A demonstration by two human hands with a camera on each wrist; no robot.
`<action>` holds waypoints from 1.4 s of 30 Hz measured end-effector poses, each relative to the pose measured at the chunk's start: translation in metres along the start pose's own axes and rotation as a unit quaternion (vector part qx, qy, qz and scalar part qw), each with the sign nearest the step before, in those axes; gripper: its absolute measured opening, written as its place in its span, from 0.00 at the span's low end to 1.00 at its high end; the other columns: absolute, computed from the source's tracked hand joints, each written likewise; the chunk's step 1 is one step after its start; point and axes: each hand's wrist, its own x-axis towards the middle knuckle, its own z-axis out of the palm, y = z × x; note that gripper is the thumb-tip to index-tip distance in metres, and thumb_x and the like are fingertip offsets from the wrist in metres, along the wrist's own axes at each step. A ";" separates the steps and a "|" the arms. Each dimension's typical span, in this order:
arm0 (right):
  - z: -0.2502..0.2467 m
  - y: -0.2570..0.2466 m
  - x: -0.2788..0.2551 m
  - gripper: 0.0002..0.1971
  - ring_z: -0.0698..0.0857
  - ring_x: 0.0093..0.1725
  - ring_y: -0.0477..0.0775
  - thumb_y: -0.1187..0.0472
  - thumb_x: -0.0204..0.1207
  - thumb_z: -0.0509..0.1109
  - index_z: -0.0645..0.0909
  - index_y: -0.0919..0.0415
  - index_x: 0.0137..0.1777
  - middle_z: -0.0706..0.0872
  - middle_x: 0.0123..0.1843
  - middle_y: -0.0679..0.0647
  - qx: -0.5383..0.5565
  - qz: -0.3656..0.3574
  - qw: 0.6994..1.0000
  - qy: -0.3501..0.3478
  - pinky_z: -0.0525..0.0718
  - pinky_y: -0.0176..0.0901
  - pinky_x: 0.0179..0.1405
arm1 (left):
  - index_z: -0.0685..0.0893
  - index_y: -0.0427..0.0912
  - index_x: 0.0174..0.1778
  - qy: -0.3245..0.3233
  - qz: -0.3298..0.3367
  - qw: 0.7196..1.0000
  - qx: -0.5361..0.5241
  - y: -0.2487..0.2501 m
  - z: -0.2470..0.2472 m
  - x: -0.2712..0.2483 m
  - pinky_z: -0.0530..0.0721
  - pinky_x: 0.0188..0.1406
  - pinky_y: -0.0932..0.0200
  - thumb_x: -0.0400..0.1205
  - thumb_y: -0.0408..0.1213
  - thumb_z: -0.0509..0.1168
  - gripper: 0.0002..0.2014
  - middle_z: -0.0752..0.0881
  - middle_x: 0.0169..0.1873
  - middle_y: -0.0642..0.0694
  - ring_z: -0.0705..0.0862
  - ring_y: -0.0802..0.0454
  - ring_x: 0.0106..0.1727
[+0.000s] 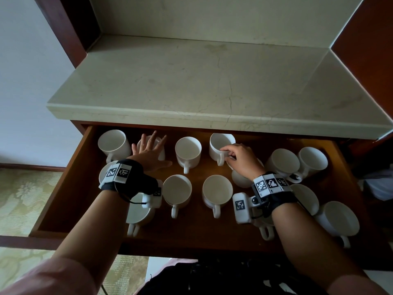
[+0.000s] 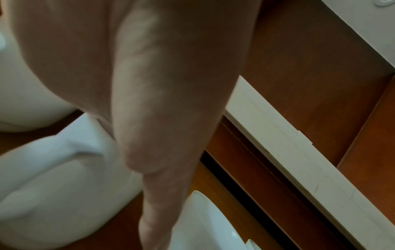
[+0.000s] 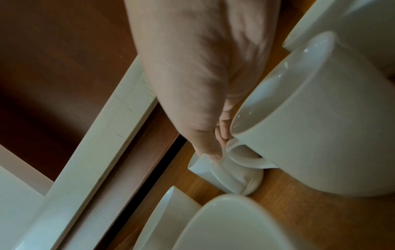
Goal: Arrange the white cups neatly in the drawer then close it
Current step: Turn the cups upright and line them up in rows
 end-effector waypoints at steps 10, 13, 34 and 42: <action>-0.002 -0.001 -0.001 0.16 0.81 0.59 0.54 0.65 0.78 0.69 0.83 0.61 0.65 0.85 0.60 0.57 -0.003 0.011 1.000 -0.015 0.75 0.37 0.54 | 0.35 0.61 0.82 0.003 -0.001 1.000 0.007 0.001 0.001 0.000 0.37 0.76 0.28 0.77 0.64 0.62 0.48 0.29 0.81 0.48 0.28 0.36 0.80; -0.003 -0.002 -0.001 0.16 0.80 0.60 0.54 0.62 0.78 0.68 0.82 0.60 0.66 0.85 0.60 0.56 -0.005 0.020 1.000 -0.018 0.73 0.37 0.55 | 0.35 0.61 0.82 0.004 -0.001 1.000 0.003 0.000 0.001 0.000 0.37 0.76 0.28 0.77 0.64 0.62 0.48 0.29 0.81 0.48 0.28 0.37 0.80; -0.046 0.012 -0.017 0.40 0.73 0.72 0.55 0.42 0.67 0.76 0.67 0.56 0.77 0.73 0.74 0.56 -0.011 0.161 0.987 -0.026 0.75 0.49 0.68 | 0.36 0.61 0.82 0.002 -0.004 1.000 0.008 0.001 0.001 0.000 0.37 0.76 0.28 0.77 0.64 0.62 0.48 0.29 0.81 0.48 0.28 0.36 0.81; -0.037 -0.003 -0.022 0.48 0.82 0.60 0.58 0.25 0.60 0.69 0.71 0.62 0.70 0.81 0.63 0.58 -0.146 0.269 0.946 -0.106 0.82 0.49 0.51 | 0.35 0.61 0.82 0.005 -0.005 1.000 0.004 0.001 0.000 0.000 0.37 0.76 0.28 0.77 0.66 0.60 0.46 0.29 0.82 0.48 0.28 0.37 0.81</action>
